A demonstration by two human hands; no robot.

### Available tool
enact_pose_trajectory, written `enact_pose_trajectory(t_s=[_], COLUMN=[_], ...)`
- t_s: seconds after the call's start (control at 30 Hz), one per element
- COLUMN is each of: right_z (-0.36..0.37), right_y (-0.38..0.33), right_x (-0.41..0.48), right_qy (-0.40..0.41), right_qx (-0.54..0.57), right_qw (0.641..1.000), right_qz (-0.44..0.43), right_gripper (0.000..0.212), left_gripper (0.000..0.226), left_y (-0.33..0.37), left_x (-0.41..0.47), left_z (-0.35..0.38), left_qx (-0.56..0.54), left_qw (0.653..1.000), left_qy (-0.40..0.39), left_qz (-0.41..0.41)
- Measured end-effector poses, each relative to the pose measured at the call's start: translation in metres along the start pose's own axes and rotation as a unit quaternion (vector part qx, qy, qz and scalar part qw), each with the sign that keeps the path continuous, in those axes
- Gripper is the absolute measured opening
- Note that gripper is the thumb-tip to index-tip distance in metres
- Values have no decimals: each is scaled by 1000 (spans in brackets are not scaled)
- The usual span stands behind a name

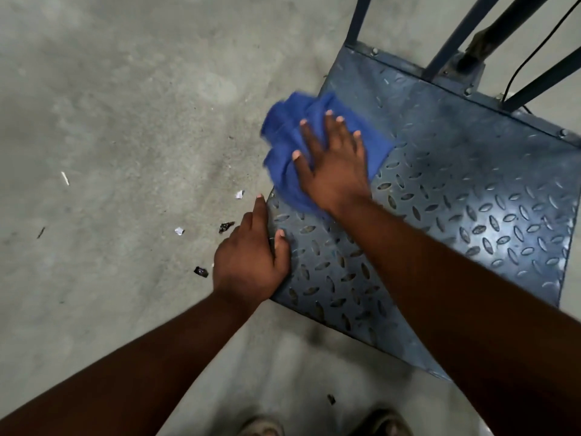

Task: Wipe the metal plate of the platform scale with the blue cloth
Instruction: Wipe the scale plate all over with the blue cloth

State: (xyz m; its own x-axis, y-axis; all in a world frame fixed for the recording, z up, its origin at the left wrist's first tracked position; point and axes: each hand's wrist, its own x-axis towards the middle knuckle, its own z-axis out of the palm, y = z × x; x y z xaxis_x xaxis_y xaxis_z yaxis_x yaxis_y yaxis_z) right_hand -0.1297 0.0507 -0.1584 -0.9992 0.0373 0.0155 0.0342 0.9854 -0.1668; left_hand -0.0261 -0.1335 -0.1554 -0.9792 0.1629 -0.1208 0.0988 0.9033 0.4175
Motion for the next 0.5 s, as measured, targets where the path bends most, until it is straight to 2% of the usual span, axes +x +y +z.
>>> enact_pose_trajectory(t_s=[0.1, 0.17, 0.33, 0.5], right_z=[6, 7, 11, 9], right_y=[-26, -28, -14, 7], right_x=[-40, -37, 25, 89], right_qy=[1, 24, 51, 18], right_qx=[35, 51, 46, -3], right_qw=[987, 978, 983, 998], right_qz=[-157, -201, -168, -65], right_gripper=[51, 41, 37, 45], left_gripper=[47, 44, 69, 67], left_y=[-2, -4, -1, 0], left_x=[-1, -3, 2, 2], left_z=[2, 6, 0, -4], left_qx=[18, 27, 2, -13], left_qw=[1000, 999, 999, 999], left_qy=[17, 30, -18, -26], left_qz=[15, 14, -31, -37])
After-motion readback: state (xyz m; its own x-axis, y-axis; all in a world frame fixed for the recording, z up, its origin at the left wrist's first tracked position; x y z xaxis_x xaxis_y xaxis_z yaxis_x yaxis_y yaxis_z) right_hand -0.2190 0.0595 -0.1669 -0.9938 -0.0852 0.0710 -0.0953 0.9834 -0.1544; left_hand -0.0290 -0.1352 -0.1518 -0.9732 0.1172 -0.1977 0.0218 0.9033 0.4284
